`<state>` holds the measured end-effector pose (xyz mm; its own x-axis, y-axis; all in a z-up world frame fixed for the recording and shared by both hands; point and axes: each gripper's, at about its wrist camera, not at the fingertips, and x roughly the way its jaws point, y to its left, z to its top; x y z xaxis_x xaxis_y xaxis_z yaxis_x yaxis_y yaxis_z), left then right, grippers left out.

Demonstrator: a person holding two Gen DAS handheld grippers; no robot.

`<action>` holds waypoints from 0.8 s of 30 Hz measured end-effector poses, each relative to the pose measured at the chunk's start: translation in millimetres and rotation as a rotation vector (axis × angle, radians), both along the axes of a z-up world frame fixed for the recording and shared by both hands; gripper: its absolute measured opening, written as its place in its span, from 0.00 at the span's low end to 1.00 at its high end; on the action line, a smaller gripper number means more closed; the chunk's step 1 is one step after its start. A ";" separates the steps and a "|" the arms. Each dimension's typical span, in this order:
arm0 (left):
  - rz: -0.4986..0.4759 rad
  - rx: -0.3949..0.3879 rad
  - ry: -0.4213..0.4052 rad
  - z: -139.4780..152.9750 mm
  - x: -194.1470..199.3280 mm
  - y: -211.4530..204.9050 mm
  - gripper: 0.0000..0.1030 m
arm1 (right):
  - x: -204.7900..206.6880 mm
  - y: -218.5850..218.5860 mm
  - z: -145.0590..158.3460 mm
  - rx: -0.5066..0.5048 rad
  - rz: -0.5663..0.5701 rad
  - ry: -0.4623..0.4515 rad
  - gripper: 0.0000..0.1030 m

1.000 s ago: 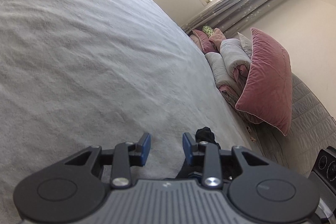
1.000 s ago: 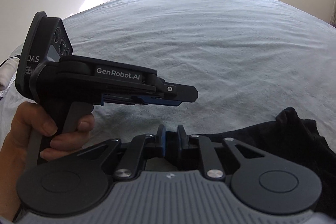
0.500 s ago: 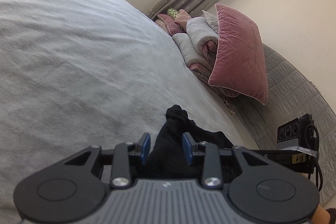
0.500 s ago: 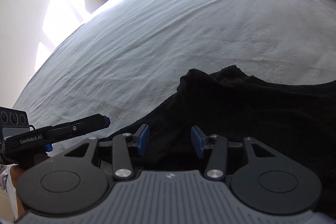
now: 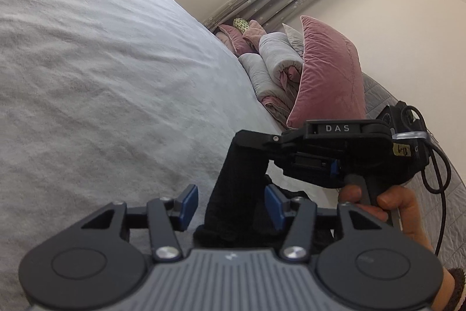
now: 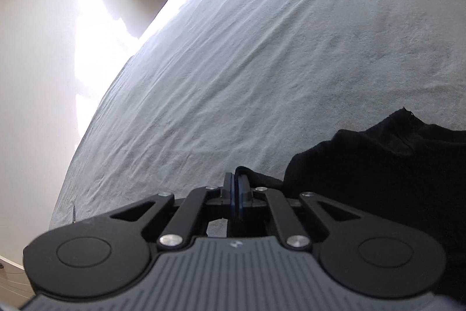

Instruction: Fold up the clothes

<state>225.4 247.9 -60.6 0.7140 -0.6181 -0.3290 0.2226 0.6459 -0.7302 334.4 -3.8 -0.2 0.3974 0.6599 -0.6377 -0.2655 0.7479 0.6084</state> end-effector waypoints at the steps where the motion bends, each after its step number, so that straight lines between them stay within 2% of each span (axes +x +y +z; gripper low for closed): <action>1: 0.000 0.003 0.001 -0.9 0.4 -0.3 0.56 | 5.3 6.3 2.7 0.003 -0.001 0.005 0.04; 5: 0.005 0.041 0.016 -2.9 2.7 -5.5 0.57 | 26.7 35.2 5.9 -0.051 -0.001 0.048 0.04; 9: 0.009 0.144 0.001 0.1 1.3 -16.9 0.55 | 47.9 55.5 -6.3 -0.078 -0.019 0.150 0.07; 12: 0.010 0.225 0.005 0.7 1.4 -25.3 0.44 | 57.6 59.0 -10.0 -0.009 -0.045 0.199 0.13; 15: 0.022 0.250 0.022 0.6 1.4 -23.9 0.31 | 58.9 60.1 -2.2 0.002 -0.045 0.171 0.13; 17: 0.025 0.241 0.049 -1.7 3.4 -21.1 0.09 | 55.5 60.5 2.8 -0.050 -0.035 0.142 0.14; 20: 0.034 0.193 0.094 -5.8 6.2 -14.9 0.06 | 47.4 59.1 6.9 -0.195 -0.028 0.093 0.19; 22: 0.049 0.186 0.105 -3.9 4.9 -11.1 0.06 | 42.6 57.3 7.0 -0.305 -0.037 0.068 0.42; 24: 0.065 0.186 0.112 -2.6 3.7 -7.0 0.06 | 37.5 54.5 9.2 -0.391 -0.020 0.023 0.42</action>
